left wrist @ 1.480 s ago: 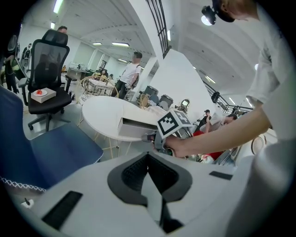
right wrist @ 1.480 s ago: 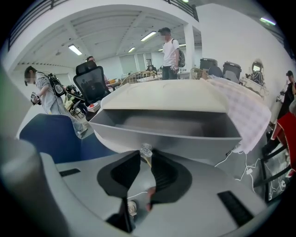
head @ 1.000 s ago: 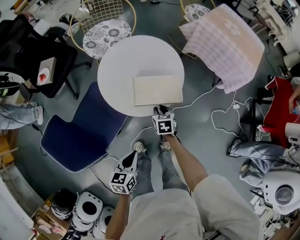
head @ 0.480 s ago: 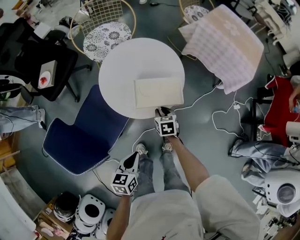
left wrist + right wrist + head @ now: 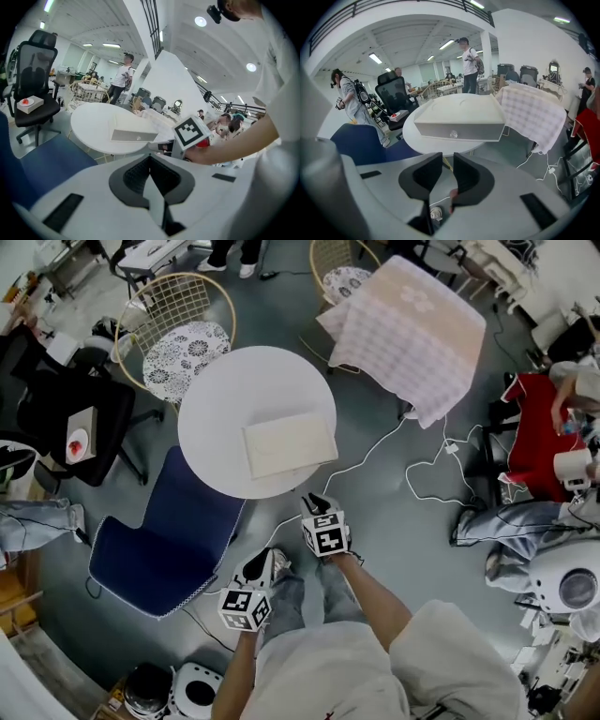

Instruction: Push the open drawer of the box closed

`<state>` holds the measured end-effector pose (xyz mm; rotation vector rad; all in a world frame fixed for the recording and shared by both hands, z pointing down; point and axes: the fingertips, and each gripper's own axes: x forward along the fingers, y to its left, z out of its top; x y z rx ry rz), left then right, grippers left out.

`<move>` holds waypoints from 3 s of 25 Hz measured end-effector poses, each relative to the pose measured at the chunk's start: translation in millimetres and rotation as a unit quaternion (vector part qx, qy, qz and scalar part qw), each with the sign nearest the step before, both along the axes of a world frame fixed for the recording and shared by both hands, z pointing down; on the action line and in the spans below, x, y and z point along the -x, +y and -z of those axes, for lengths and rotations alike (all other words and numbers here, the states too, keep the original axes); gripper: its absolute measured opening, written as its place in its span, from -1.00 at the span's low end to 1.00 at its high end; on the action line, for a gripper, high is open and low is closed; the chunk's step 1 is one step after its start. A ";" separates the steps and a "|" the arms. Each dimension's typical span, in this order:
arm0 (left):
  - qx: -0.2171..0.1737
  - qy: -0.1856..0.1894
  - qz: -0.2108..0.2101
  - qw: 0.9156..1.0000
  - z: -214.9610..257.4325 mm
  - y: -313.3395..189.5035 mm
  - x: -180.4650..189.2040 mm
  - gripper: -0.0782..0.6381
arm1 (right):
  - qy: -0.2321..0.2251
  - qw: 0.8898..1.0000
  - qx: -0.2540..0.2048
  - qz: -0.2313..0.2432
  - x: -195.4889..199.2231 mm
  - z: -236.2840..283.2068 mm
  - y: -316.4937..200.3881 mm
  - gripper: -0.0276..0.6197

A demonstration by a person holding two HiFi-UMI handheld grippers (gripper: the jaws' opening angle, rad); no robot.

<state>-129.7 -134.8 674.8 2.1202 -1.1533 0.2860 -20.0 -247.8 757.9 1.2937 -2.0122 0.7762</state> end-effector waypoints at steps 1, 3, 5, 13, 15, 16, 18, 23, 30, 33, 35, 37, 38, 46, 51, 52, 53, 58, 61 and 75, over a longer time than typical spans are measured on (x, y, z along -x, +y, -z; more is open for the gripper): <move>-0.005 0.002 -0.007 1.000 3.6 -3.8 -3.4 -0.75 | -0.001 1.000 -0.008 -0.002 -1.1 10.1 6.6 -0.68; -0.019 0.005 -0.026 0.999 12.6 -12.6 -9.9 -0.75 | -0.004 1.000 -0.028 -0.010 -3.7 31.8 16.6 -0.75; -0.036 0.006 -0.050 0.998 21.9 -21.7 -13.5 -0.75 | -0.010 0.998 -0.050 -0.027 -4.8 53.9 23.6 -0.82; -0.075 0.011 -0.113 0.991 42.3 -24.3 -43.2 -0.75 | -0.023 0.992 -0.115 -0.042 -11.5 118.1 71.6 -0.86; -0.079 0.013 -0.118 0.990 46.2 -17.4 -50.6 -0.75 | -0.019 0.992 -0.123 -0.037 -13.0 125.9 87.4 -0.86; -0.081 0.014 -0.120 0.989 48.2 -12.2 -54.7 -0.75 | -0.021 0.991 -0.124 -0.037 -14.8 128.4 96.3 -0.86; -0.084 0.014 -0.125 0.988 51.8 -1.5 -63.3 -0.75 | -0.026 0.991 -0.125 -0.041 -19.1 131.9 112.3 -0.86; -0.098 0.003 -0.125 0.987 61.9 21.5 -74.9 -0.75 | -0.037 0.989 -0.138 -0.029 -23.8 137.9 135.3 -0.87; -0.111 -0.019 -0.097 0.989 72.3 74.3 -93.3 -0.75 | -0.057 0.988 -0.144 0.002 -45.9 143.2 186.3 -0.87; -0.110 -0.023 -0.079 0.991 70.8 101.6 -98.6 -0.75 | -0.061 0.988 -0.141 0.019 -52.3 138.1 213.0 -0.87; -0.110 -0.028 -0.071 0.991 69.0 119.6 -102.5 -0.75 | -0.063 0.988 -0.142 0.025 -56.6 136.0 229.5 -0.87; -0.112 -0.034 -0.062 0.991 68.5 135.2 -106.2 -0.75 | -0.066 0.987 -0.146 0.029 -61.7 137.2 244.1 -0.87; -0.113 -0.036 -0.058 0.991 68.6 142.0 -108.0 -0.75 | -0.067 0.986 -0.148 0.030 -64.4 138.1 251.0 -0.87; -0.126 -0.046 -0.034 0.990 75.1 187.6 -112.3 -0.75 | -0.069 0.983 -0.164 0.036 -81.5 145.5 295.7 -0.87; -0.138 -0.049 -0.024 0.989 80.7 203.5 -111.9 -0.75 | -0.062 0.981 -0.180 0.038 -91.4 153.6 309.6 -0.87; -0.141 -0.049 -0.023 0.988 84.3 206.8 -112.1 -0.75 | -0.063 0.981 -0.180 0.036 -93.1 154.6 313.4 -0.87; -0.145 -0.049 -0.022 0.988 87.7 209.0 -112.4 -0.75 | -0.063 0.981 -0.181 0.035 -94.8 155.7 316.6 -0.87; -0.159 -0.051 -0.018 0.986 96.6 213.2 -112.5 -0.75 | -0.061 0.979 -0.192 0.041 -95.3 163.1 325.6 -0.87; -0.161 -0.049 -0.015 0.986 97.5 219.0 -113.0 -0.75 | -0.061 0.978 -0.193 0.043 -95.4 164.0 331.5 -0.87; -0.166 -0.047 -0.021 0.985 93.5 242.4 -108.8 -0.74 | -0.053 0.979 -0.191 0.050 -85.5 155.4 353.0 -0.87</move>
